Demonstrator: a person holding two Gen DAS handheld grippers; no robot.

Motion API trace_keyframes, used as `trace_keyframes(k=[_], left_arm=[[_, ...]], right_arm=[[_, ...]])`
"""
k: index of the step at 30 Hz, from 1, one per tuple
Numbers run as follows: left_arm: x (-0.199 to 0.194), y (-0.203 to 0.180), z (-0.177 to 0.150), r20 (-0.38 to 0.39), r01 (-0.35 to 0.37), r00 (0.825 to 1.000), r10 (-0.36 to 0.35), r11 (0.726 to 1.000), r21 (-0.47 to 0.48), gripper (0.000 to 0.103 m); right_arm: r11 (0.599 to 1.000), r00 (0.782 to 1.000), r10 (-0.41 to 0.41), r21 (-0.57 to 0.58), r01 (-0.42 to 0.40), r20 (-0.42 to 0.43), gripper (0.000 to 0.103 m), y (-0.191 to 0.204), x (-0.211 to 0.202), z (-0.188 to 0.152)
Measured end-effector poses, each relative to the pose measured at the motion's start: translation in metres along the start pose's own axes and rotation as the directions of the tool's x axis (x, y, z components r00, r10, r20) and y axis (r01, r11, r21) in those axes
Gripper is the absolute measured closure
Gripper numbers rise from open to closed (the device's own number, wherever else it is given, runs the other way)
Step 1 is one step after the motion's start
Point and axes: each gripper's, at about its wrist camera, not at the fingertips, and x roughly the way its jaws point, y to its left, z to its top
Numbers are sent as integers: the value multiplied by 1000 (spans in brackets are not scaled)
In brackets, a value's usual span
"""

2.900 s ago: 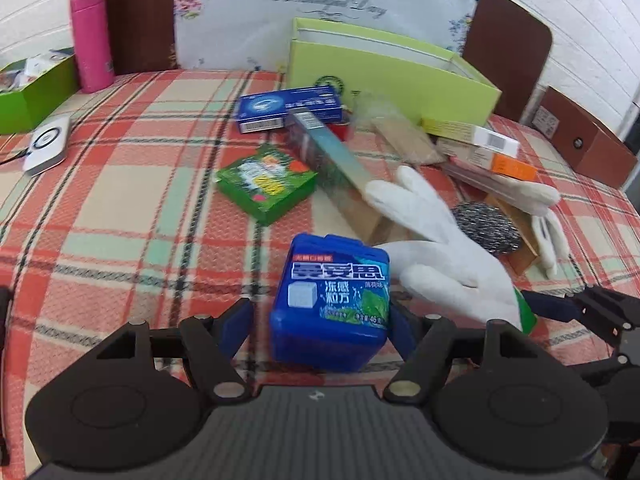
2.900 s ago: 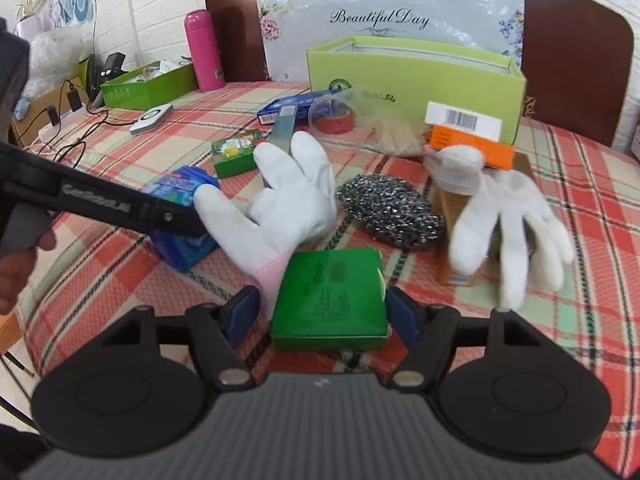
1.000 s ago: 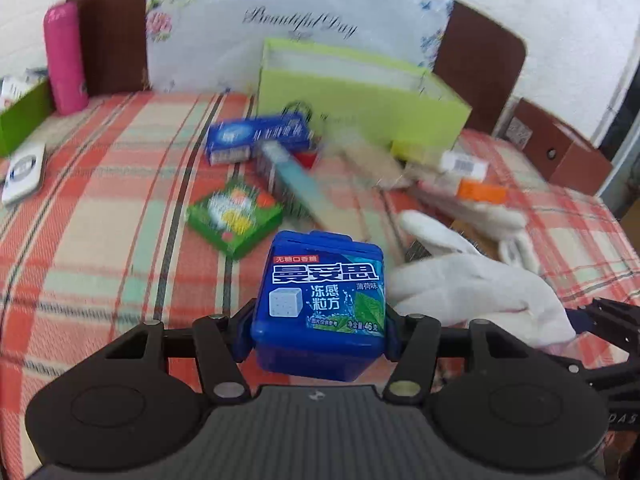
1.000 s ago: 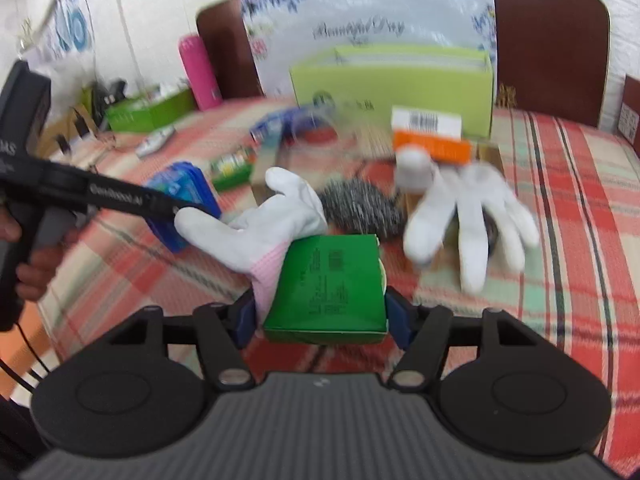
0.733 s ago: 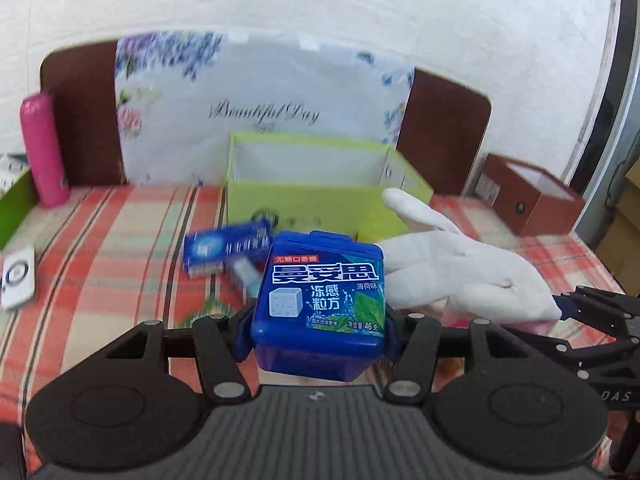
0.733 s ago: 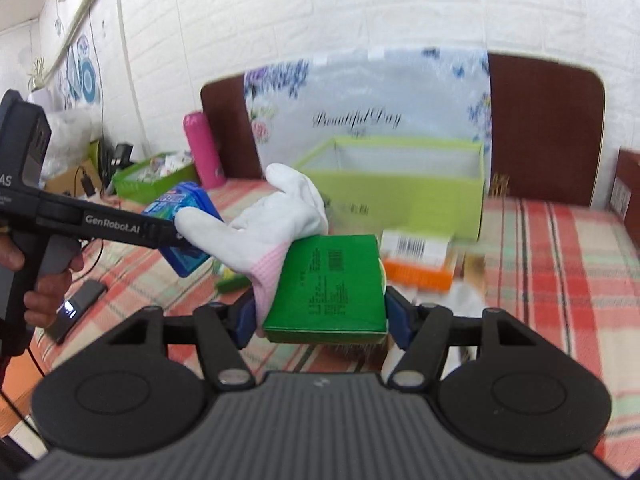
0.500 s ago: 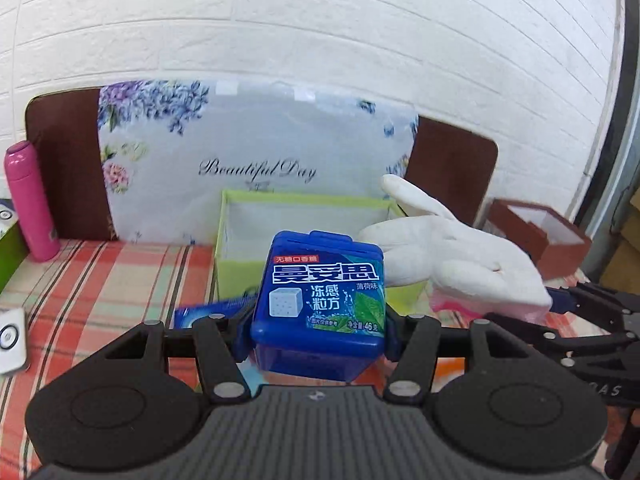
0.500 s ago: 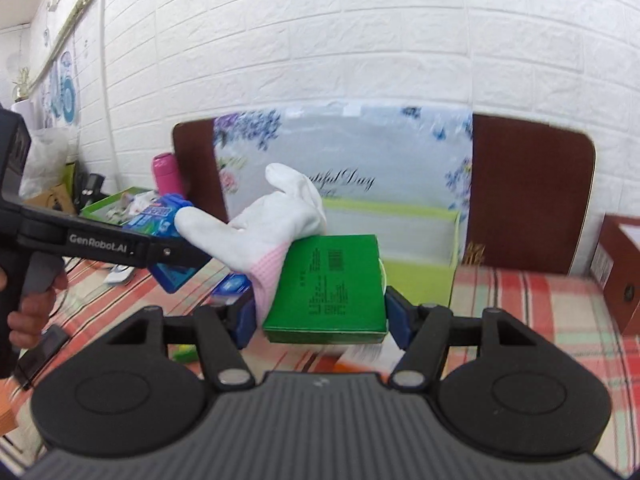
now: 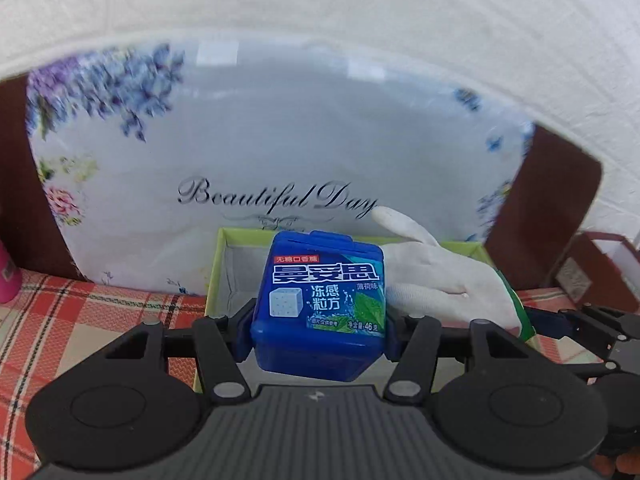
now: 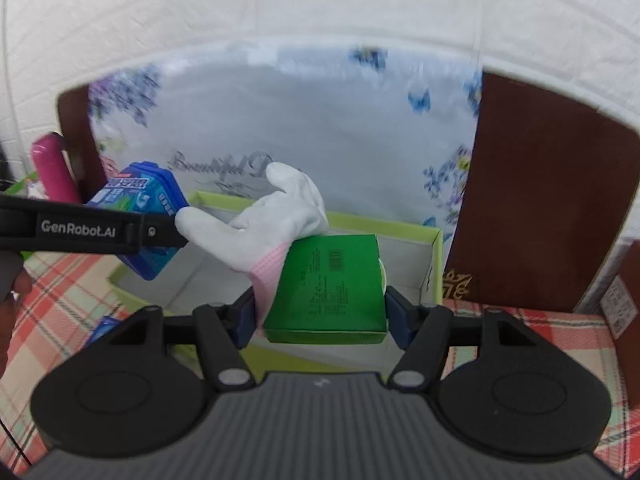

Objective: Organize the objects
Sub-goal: 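Carry both items over the lime-green box and open both tools to drop them, then move left tool to the teal long carton while right tool approaches the steel wool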

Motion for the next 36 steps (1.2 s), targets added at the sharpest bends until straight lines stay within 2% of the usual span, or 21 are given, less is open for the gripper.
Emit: trace_keyframes(k=[4, 5, 6, 8, 11, 14, 19, 25, 31, 36], left_arm=[[34, 4, 1, -33, -16, 999, 18, 999, 36, 39], [38, 4, 1, -33, -31, 999, 33, 998, 51, 27], [41, 4, 0, -29, -54, 998, 56, 997, 60, 20], [41, 8, -2, -5, -57, 998, 57, 997, 54, 19], [35, 16, -4, -9, -25, 1000, 25, 1000, -8, 19], [18, 17, -3, 8, -25, 1000, 26, 999, -40, 19], [-31, 3, -9, 51, -32, 998, 33, 999, -34, 19], [-89, -26, -40, 93, -81, 992, 82, 997, -10, 17], [-127, -46, -85, 104, -106, 989, 102, 994, 35, 15], [-142, -48, -121, 70, -101, 992, 101, 995, 6, 15]], right_arm=[[999, 995, 28, 27, -25, -98, 37, -7, 48, 0], [999, 993, 29, 21, -27, -113, 31, -7, 54, -1], [1000, 994, 24, 0, -24, -109, 27, -5, 58, -2], [999, 996, 15, -42, -18, -85, 8, -3, 58, -6], [999, 998, 24, -46, -27, -55, 5, -5, 50, -10], [1000, 1000, 20, -17, -20, -9, 3, -9, 27, -9], [1000, 994, 16, 18, -18, 110, 0, -9, -30, -10], [999, 979, 13, 38, -21, 202, 0, -6, -102, -42], [998, 969, -34, 54, 21, 243, 0, 6, -149, -91], [995, 976, -47, 92, 27, 213, 0, 12, -169, -131]])
